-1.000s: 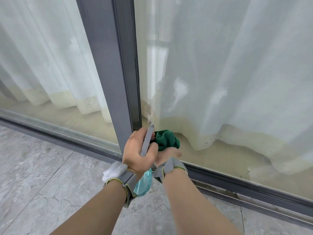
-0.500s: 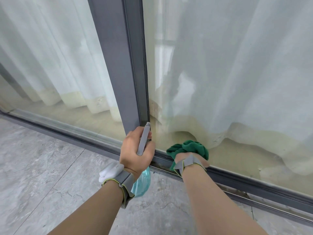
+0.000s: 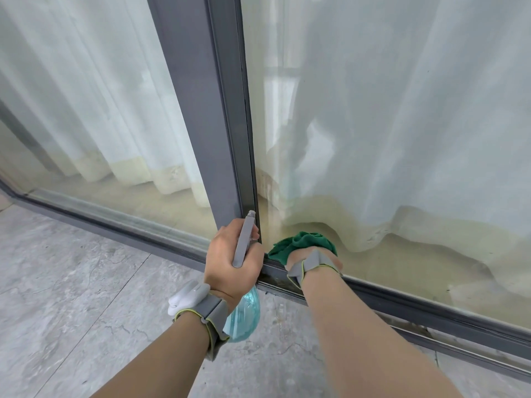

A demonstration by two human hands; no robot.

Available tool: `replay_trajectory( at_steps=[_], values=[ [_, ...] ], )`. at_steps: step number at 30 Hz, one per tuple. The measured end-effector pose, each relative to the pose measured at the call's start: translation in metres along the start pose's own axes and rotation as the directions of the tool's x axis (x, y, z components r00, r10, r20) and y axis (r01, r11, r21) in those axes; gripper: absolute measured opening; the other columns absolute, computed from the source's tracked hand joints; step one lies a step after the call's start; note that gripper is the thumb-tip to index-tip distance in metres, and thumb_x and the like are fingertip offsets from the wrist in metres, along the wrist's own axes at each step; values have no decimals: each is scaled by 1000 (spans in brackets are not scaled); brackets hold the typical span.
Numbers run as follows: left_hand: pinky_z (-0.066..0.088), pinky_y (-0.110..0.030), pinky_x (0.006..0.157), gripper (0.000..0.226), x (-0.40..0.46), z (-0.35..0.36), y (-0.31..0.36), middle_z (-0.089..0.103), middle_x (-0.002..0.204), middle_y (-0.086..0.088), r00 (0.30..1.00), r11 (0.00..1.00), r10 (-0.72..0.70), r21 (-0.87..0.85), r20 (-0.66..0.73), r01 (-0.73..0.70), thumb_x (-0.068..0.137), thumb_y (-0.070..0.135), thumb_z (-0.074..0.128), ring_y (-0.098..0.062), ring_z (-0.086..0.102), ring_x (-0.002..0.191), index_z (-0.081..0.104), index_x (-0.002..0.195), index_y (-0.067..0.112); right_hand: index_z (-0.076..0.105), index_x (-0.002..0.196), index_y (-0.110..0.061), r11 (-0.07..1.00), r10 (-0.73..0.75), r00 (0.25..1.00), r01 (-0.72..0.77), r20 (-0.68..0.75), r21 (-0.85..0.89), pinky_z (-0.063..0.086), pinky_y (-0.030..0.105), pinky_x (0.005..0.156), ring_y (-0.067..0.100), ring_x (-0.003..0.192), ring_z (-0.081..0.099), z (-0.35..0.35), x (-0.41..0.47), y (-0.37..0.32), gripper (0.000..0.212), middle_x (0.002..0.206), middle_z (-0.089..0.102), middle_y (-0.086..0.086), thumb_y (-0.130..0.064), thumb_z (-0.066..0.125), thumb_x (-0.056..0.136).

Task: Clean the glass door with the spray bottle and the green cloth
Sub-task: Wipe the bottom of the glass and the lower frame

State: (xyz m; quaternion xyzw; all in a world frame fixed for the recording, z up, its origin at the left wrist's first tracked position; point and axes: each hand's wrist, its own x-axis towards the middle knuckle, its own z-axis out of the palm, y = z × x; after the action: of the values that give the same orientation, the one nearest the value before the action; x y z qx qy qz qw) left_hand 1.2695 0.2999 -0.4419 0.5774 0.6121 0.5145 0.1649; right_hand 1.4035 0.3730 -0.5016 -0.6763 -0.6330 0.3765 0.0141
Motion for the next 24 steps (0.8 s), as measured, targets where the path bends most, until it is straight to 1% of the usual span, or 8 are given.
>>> replay_trajectory(
  at_steps=[5,8,11,13,15,17,18,24],
  values=[
    [51,-47,61,15,0,2,4,55,70,12,1000,1000,16,-13,14,-16,73,19,54,-23,52,65,62,86,19,37,140,0,931,201,978,-172,-58,320,40,0,74,27,130,44,-1,3,-24,43,144,42,15,-14,44,100],
    [49,-42,62,17,4,1,0,55,69,16,1000,1000,-7,-27,-8,7,73,18,54,-21,51,65,62,88,21,23,148,0,997,50,996,-55,79,62,25,27,114,26,141,27,-13,6,-28,47,154,27,13,-17,30,105],
    [44,-38,60,16,6,0,0,53,63,18,1000,998,-17,-55,-20,16,74,18,54,-20,47,62,61,87,22,27,145,3,950,-18,990,-27,138,311,29,24,108,26,139,31,3,10,-36,52,153,31,16,-28,30,104],
    [47,-39,61,16,6,2,4,54,66,17,1000,999,4,-47,-16,-5,74,18,54,-21,49,64,61,88,21,37,139,7,703,29,996,-84,90,707,38,23,90,32,130,43,3,0,-41,72,144,42,22,-44,44,89],
    [51,-43,64,16,8,5,8,57,72,14,999,999,38,-31,-18,-39,73,18,54,-25,54,69,61,88,20,55,115,-5,283,228,973,-100,34,954,44,31,84,32,103,59,-7,-16,-45,40,115,61,16,-35,51,90],
    [51,-48,64,14,13,8,10,56,72,9,998,998,53,-37,-30,-54,73,18,53,-28,53,70,60,86,20,63,95,-10,-237,118,974,-161,193,958,49,33,75,29,81,62,-20,-34,-53,45,90,67,14,-44,34,96],
    [50,-49,63,14,15,9,11,54,70,8,997,998,54,-39,-47,-55,74,19,53,-29,51,68,59,86,20,67,91,-10,-353,80,973,-175,215,919,51,32,70,30,79,64,-27,-45,-55,56,83,70,15,-51,29,94],
    [41,-41,57,6,13,14,17,45,64,9,992,996,69,-44,-102,-74,75,22,53,-27,45,65,53,82,20,58,121,-13,-366,12,1000,21,-18,930,55,35,72,29,96,66,-50,-71,-63,53,114,67,17,-52,45,89]
  ],
)
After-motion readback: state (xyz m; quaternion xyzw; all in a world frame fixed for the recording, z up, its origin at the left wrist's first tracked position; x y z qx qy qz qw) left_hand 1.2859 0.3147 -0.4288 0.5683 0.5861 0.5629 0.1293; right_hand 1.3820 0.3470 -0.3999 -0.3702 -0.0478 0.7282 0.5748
